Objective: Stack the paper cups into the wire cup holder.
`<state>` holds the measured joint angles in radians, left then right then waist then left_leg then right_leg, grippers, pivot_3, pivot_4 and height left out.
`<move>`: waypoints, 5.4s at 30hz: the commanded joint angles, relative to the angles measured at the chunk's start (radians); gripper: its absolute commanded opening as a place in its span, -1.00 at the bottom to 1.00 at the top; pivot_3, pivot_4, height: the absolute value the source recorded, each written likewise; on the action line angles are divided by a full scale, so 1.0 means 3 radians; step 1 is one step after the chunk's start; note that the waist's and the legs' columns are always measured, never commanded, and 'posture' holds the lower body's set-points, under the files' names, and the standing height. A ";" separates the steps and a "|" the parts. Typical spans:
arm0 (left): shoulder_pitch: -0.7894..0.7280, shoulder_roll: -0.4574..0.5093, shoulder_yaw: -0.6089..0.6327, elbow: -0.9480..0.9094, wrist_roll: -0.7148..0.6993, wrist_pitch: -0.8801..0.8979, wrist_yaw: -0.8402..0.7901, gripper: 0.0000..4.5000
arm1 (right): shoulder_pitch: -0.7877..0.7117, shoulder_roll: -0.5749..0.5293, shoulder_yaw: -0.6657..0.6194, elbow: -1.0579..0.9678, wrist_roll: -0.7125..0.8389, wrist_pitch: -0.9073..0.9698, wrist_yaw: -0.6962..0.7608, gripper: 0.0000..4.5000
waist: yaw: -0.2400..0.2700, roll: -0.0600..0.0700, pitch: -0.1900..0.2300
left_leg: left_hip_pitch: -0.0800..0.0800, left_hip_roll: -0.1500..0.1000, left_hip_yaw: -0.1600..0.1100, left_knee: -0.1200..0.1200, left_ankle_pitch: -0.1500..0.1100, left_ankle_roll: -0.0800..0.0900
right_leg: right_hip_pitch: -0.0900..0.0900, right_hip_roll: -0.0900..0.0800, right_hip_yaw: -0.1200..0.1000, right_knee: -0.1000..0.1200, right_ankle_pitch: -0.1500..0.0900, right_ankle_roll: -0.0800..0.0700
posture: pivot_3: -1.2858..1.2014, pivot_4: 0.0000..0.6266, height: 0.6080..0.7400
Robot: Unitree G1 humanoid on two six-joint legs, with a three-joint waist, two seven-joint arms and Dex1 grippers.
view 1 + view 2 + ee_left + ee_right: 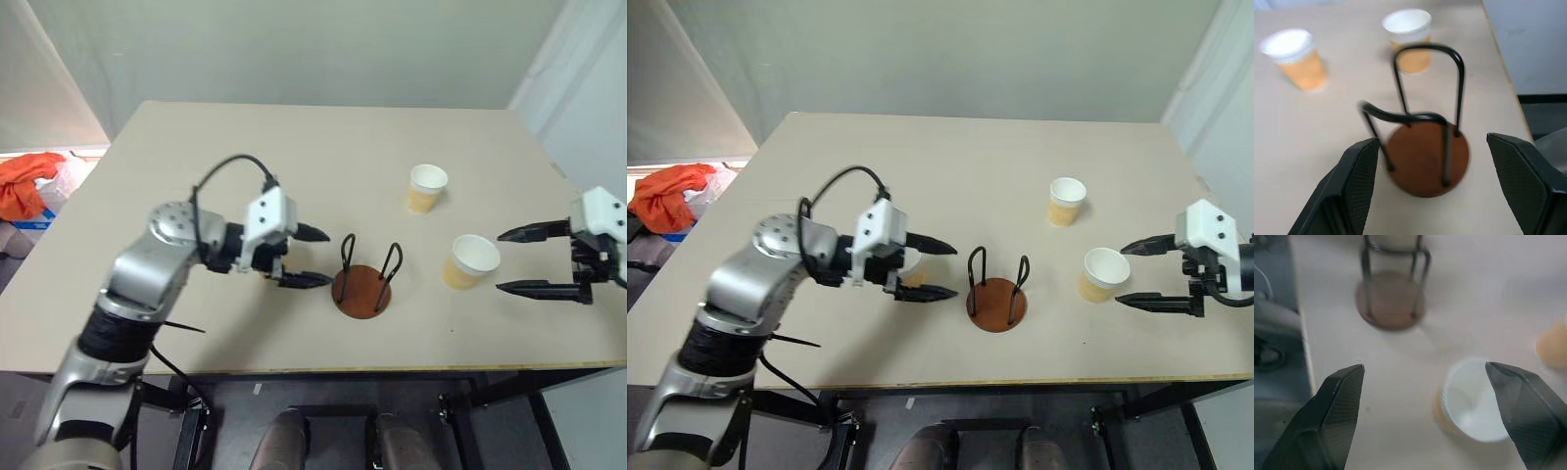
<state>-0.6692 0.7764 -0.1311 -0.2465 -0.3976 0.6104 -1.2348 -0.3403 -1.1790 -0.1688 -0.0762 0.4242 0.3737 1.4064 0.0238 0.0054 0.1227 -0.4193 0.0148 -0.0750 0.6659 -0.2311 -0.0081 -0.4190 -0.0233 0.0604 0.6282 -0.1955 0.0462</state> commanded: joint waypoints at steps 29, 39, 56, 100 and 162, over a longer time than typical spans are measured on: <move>0.0384 0.0963 0.1414 -0.0649 -0.1140 0.0191 0.0169 0.72 | -0.1016 0.0601 0.1092 0.1043 -0.1106 -0.0830 0.0111 -0.99 | -0.0060 0.0006 0.0003 | 0.0001 0.0036 0.0003 -0.0006 -0.0027 -0.0007 | -0.0024 0.0005 -0.0006 0.0003 0.0007 -0.0035 | 0.03 -0.52 1.00; 0.0492 0.1115 0.1443 -0.0475 -0.1024 0.0090 0.0135 0.72 | -0.2332 0.0680 0.0952 0.0966 -0.0418 -0.0717 0.0676 -0.99 | -0.0090 0.0018 0.0010 | -0.0001 0.0047 0.0015 -0.0012 -0.0025 -0.0012 | -0.0037 0.0014 -0.0003 0.0005 0.0002 -0.0054 | 0.03 -0.52 1.00; 0.0841 0.1200 0.1530 -0.0653 -0.0999 0.0123 0.0285 0.72 | -0.2707 0.0918 0.2177 0.0652 0.0168 -0.1262 0.0694 -0.99 | -0.0100 -0.0005 0.0000 | -0.0003 0.0058 0.0010 -0.0047 -0.0019 -0.0036 | -0.0074 0.0017 -0.0006 0.0052 -0.0036 -0.0118 | 0.03 -0.52 1.00; 0.0315 0.0983 0.1114 -0.0573 -0.0607 0.0333 0.1143 0.72 | -0.3657 0.2157 0.1802 0.4644 -0.2180 -0.1850 -0.1788 0.98 | -0.0104 -0.0004 0.0001 | -0.0005 0.0062 0.0010 -0.0075 -0.0017 -0.0063 | -0.0104 0.0013 -0.0013 0.0056 0.0004 -0.0108 | 0.03 -0.52 1.00; 0.1406 0.1433 0.2326 -0.0607 -0.1299 0.0489 0.0160 0.72 | -0.2837 0.1090 0.2291 0.0576 0.0473 -0.0900 0.0694 -0.97 | -0.0144 -0.0010 -0.0001 | 0.0005 0.0076 0.0007 -0.0064 0.0020 -0.0073 | -0.0088 0.0035 -0.0006 0.0064 -0.0019 -0.0174 | 0.03 -0.52 1.00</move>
<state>-0.2446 1.2014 0.5354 -0.4138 -0.7828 0.7747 -1.1936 -1.1912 -0.8662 0.5331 0.1068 0.6087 0.1180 1.6111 -0.0195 0.0025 0.1223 -0.4179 0.0376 -0.0729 0.6466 -0.2252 -0.0300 -0.4454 -0.0127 0.0587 0.6473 -0.2011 -0.0062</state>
